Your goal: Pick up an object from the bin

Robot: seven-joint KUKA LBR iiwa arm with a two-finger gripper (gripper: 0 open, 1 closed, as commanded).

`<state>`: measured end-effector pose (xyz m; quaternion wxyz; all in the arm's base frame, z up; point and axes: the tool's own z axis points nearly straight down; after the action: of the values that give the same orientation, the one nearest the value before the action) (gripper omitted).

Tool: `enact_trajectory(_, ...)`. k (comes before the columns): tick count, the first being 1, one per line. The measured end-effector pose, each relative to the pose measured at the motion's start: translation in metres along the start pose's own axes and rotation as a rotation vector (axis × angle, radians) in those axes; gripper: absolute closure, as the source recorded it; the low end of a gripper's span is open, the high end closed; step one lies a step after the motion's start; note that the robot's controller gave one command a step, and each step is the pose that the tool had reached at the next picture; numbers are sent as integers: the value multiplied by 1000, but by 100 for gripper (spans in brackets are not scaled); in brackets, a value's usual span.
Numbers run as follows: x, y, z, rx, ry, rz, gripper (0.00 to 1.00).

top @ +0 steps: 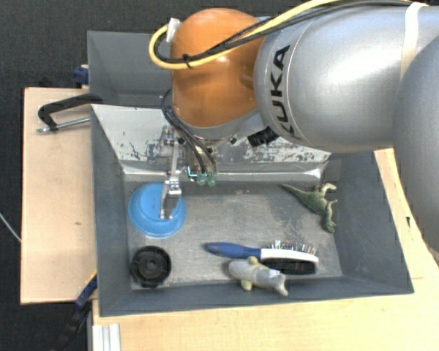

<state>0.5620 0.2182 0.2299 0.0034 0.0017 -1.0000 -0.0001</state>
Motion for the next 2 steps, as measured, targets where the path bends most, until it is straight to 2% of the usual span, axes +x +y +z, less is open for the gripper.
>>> enact_trajectory(1, 24, -40, 128, -6, -25, -202, 0)
enact_trajectory(2, -22, -64, 138, -13, -30, -570, 0)
